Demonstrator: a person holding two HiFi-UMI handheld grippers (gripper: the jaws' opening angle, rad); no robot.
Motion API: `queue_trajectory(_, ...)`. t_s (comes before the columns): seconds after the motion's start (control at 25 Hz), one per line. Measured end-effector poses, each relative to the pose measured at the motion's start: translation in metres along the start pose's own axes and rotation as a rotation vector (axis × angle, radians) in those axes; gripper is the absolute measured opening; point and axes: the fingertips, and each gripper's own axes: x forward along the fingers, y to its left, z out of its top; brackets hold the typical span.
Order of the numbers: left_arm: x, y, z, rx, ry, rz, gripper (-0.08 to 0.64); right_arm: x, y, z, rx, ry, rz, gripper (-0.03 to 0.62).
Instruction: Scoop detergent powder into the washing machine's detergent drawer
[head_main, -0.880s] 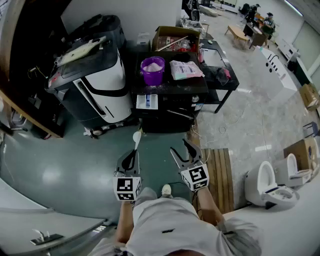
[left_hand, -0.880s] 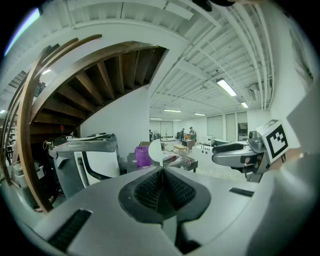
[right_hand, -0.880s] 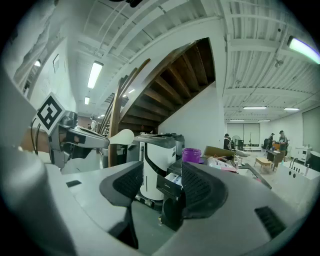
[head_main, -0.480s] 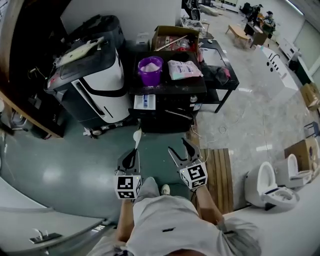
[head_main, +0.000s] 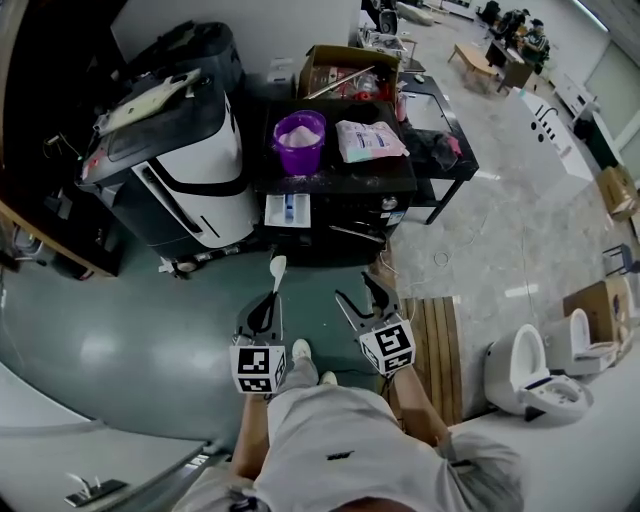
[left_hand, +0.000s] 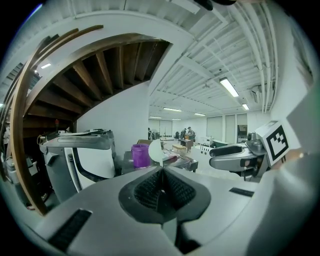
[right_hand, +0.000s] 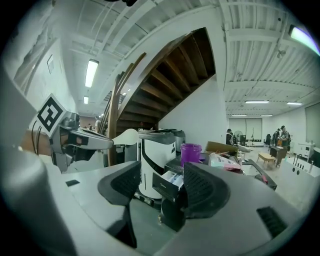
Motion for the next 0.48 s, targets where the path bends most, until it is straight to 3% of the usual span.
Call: queue_trajectory(0.48,0.069,0.062,0.006,-0.047,0.026,-0.112,0.016,0.09,-0.011,0.014,-0.004,0.058,-0.067,0.247)
